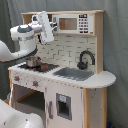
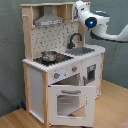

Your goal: Play with the kitchen

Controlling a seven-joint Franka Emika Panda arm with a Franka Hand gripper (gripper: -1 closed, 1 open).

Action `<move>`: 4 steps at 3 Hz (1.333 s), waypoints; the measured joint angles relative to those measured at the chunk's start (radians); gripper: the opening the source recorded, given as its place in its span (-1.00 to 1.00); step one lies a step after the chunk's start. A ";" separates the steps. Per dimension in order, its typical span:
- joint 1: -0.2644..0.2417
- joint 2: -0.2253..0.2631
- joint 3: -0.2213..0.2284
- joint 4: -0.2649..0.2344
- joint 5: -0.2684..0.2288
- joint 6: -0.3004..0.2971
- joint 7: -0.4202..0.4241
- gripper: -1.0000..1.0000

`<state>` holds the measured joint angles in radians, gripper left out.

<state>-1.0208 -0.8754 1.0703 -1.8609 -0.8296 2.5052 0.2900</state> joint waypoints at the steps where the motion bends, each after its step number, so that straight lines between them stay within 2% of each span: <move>1: -0.073 0.010 0.052 0.065 0.001 0.000 0.012 -1.00; 2: -0.138 0.010 0.109 0.110 0.001 0.012 0.037 -1.00; 3: -0.078 0.008 0.079 0.138 0.004 0.027 0.023 -1.00; 4: -0.070 0.008 0.078 0.138 0.004 0.021 0.021 1.00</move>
<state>-1.0905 -0.8675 1.1480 -1.7233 -0.8256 2.5265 0.3111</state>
